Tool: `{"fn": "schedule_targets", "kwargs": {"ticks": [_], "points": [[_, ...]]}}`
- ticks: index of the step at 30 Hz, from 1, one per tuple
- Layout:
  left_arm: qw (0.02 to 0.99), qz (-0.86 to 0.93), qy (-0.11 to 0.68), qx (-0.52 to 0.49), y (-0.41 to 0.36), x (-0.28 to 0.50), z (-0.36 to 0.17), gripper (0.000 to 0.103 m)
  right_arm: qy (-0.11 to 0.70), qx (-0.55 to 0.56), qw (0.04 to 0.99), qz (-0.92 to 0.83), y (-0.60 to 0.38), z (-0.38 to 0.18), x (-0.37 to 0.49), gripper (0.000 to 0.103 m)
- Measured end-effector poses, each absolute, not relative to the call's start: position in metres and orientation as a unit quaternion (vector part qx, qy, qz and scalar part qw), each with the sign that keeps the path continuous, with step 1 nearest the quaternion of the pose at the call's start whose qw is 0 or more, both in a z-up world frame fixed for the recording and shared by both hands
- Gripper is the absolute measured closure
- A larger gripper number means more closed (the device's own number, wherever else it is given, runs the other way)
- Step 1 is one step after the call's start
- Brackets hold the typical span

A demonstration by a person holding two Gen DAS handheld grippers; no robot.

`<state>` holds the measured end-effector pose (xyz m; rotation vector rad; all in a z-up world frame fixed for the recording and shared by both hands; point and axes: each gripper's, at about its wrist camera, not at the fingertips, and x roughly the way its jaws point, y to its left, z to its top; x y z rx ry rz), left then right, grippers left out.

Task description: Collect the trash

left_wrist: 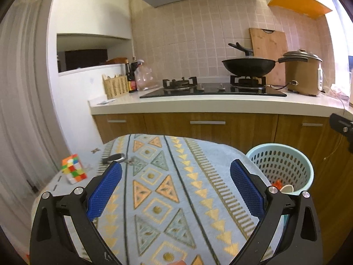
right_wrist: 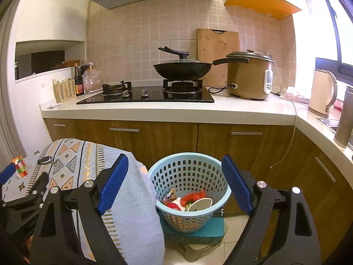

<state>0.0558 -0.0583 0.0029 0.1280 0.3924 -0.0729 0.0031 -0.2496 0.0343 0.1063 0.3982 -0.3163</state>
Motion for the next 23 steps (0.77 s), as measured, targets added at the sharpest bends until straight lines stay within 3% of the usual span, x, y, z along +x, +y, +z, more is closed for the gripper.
{"fn": "schedule_targets", "kwargs": {"ticks": [15,23], "points": [[0.982,-0.007,0.182,0.056,-0.042,0.023,0.020,0.008,0.210,0.057,0.964,-0.152,-0.243,0.031,-0.010,0.019],[0.976,-0.032,0.215,0.026,-0.027,0.031,0.018,0.008,0.214,0.051,0.964,-0.150,-0.238,0.028,-0.005,0.019]]}}
